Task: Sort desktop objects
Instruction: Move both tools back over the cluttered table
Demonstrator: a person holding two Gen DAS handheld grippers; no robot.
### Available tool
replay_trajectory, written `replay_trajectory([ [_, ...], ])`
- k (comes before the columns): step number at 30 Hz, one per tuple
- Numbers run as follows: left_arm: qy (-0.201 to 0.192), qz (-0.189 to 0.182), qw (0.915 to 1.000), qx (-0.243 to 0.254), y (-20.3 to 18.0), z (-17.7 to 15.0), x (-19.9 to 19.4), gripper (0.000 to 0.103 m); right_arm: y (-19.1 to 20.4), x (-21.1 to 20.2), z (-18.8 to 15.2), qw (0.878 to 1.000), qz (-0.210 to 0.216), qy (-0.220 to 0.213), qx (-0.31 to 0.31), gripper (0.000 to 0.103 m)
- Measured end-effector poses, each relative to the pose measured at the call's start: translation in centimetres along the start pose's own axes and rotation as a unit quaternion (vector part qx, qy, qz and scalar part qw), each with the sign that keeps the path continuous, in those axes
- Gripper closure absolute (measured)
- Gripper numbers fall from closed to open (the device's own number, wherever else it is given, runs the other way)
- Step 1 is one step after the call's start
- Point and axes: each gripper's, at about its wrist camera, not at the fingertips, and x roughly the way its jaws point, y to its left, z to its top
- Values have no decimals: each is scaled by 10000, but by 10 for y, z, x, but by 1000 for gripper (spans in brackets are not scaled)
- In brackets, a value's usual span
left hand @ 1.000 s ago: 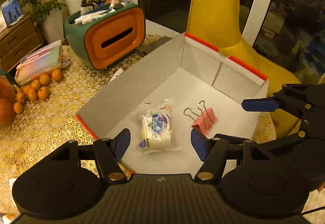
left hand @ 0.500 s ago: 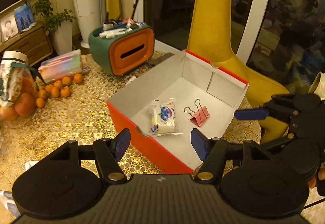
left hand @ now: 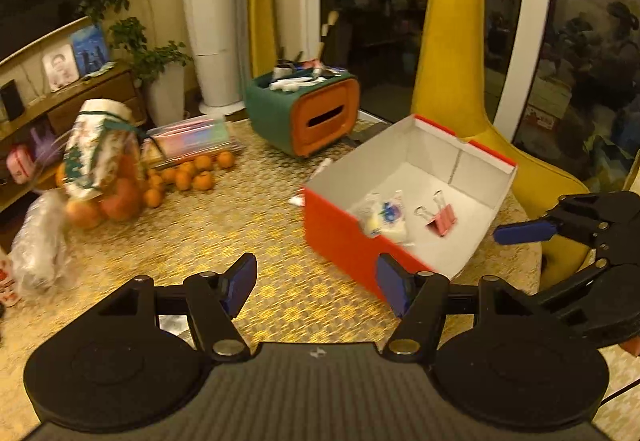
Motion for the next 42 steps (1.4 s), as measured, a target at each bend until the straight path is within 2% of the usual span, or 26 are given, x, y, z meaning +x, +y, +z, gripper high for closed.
replay_trajectory([
  [3,-45,136,9999,-40,17,-13,-13,37,13,-1,-3,9999,-10,-119,6,23],
  [5,-69,217,9997,-95,28,-22,-21,28,22,1,-5,9999,-2,-160,3,23],
  [6,-91,272,9995,-109,33,-27,-24,27,26,2,-7,9999,-1,-172,7,22],
  [12,-157,481,9986,-168,52,-56,-42,23,49,8,-15,9998,91,-167,111,18],
  [22,-173,539,9967,-576,77,-107,-55,17,84,16,-26,9994,89,-300,122,17],
  [28,-174,622,9943,-850,93,-143,-54,1,98,27,-31,9993,89,-290,218,16],
  [35,-106,753,9892,-1249,113,-181,-47,1,117,46,-40,9994,141,-227,207,13],
  [42,-7,1058,9831,-1496,128,-211,-38,1,133,68,-47,9992,211,-176,288,13],
])
